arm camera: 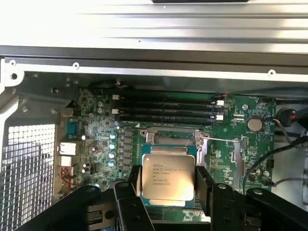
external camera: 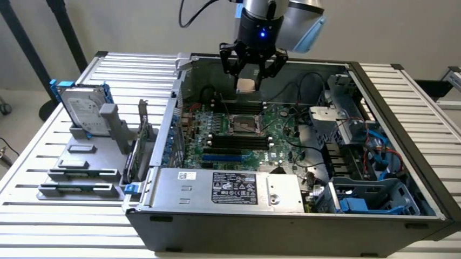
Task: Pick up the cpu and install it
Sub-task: 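Pick up the cpu and move it towards the insertion slot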
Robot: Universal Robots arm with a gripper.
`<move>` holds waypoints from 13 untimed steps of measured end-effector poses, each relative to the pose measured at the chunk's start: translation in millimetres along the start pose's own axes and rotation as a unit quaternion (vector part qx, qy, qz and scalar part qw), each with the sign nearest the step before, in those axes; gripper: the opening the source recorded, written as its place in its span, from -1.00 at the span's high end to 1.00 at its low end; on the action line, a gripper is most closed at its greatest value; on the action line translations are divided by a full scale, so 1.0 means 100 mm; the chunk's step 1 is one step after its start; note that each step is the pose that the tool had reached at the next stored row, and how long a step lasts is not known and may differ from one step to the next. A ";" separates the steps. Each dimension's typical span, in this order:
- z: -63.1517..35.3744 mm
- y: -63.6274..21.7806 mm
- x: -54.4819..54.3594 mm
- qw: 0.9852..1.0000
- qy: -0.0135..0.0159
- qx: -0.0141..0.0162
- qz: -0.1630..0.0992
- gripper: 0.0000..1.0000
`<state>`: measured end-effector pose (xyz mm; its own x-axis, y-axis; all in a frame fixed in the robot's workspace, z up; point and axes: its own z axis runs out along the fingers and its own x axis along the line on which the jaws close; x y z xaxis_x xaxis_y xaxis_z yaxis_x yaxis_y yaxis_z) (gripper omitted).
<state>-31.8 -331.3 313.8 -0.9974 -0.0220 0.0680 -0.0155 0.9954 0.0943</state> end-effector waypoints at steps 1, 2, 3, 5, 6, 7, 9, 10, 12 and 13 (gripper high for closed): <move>0.019 0.002 0.00 1.000 0.000 0.000 0.001 -0.09; 0.036 0.001 0.00 1.000 0.000 0.001 0.001 -0.09; 0.055 0.000 0.00 1.000 0.000 0.001 0.001 -0.09; 0.090 -0.004 -0.01 1.000 0.000 0.002 0.002 -0.09; 0.108 -0.006 -0.01 1.000 0.000 0.002 0.002 -0.09; 0.125 -0.011 -0.01 1.000 0.000 0.002 0.003 -0.09; 0.152 -0.021 -0.02 1.000 -0.001 0.003 0.004 -0.09; 0.164 -0.030 -0.02 1.000 -0.001 0.003 0.004 -0.09; 0.186 -0.046 -0.02 1.000 -0.003 0.003 0.004 -0.09; 0.195 -0.055 -0.03 1.000 -0.003 0.003 0.004 -0.09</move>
<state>-30.3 -334.9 293.7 -0.9979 -0.0127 0.0629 -0.0072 0.9962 0.0872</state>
